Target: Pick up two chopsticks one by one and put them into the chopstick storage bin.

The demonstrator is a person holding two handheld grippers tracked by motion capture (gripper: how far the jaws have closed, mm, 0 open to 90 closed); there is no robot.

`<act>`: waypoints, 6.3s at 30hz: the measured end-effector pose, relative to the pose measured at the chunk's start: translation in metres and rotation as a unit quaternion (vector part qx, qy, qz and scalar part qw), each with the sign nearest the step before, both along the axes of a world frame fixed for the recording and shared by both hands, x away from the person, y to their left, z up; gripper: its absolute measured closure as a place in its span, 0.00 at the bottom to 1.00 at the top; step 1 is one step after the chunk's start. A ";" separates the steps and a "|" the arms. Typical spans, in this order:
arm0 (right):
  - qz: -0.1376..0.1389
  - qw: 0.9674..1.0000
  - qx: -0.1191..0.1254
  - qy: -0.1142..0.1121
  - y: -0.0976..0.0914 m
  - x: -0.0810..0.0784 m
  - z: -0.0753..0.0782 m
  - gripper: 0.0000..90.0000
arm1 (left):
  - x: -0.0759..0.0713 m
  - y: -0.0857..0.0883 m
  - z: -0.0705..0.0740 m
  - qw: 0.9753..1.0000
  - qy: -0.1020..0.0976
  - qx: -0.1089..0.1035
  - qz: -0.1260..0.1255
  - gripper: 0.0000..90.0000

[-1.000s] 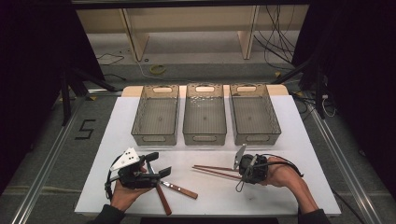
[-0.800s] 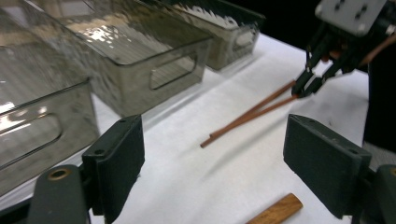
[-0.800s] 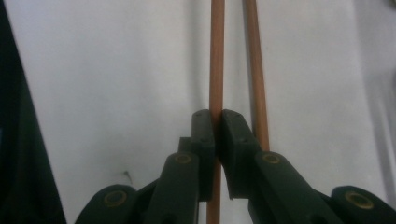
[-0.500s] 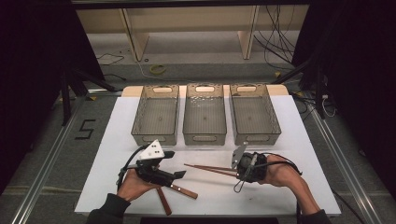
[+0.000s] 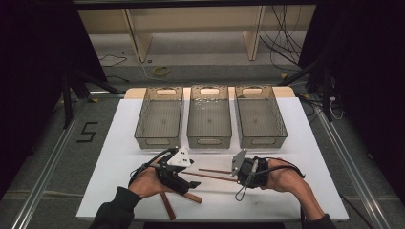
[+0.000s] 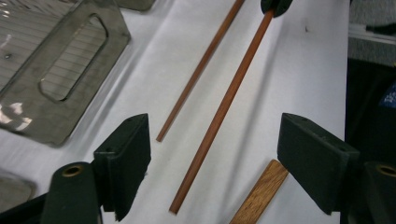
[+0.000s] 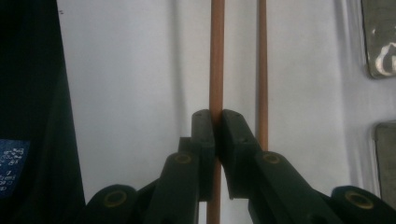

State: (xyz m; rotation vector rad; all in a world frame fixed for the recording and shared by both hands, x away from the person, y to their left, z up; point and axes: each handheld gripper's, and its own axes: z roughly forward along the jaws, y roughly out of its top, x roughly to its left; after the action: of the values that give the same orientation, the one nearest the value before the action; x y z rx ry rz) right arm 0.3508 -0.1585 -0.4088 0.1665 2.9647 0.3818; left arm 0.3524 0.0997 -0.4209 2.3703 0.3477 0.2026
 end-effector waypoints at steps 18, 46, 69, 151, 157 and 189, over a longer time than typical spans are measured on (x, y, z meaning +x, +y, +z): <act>0.033 0.999 -0.004 -0.006 0.012 -0.009 0.006 0.94 | -0.002 -0.016 -0.005 0.996 -0.007 0.066 -0.066 0.62; 0.045 0.999 -0.010 -0.011 0.008 -0.012 0.005 0.72 | -0.004 -0.014 -0.005 0.990 -0.001 0.084 -0.111 0.94; -0.141 0.977 0.159 -0.036 -0.043 0.018 0.021 0.33 | 0.026 0.037 0.012 0.995 0.008 -0.007 0.102 0.94; -0.176 0.971 0.163 -0.003 -0.053 0.022 0.000 0.30 | 0.141 0.129 0.017 0.926 0.070 -0.102 0.357 0.41; -0.176 0.972 0.158 -0.003 -0.052 0.022 0.000 0.29 | 0.118 0.122 0.025 0.935 0.058 -0.138 0.322 0.30; -0.165 0.986 0.016 0.038 -0.041 0.041 -0.024 0.44 | 0.029 0.081 0.024 0.963 0.009 -0.163 0.213 0.21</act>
State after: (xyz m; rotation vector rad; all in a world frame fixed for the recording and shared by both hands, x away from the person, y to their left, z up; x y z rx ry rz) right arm 0.3923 -0.1998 -0.4331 0.6776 2.9286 0.3850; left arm 0.3817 0.1804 -0.3969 1.9501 0.8329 0.2987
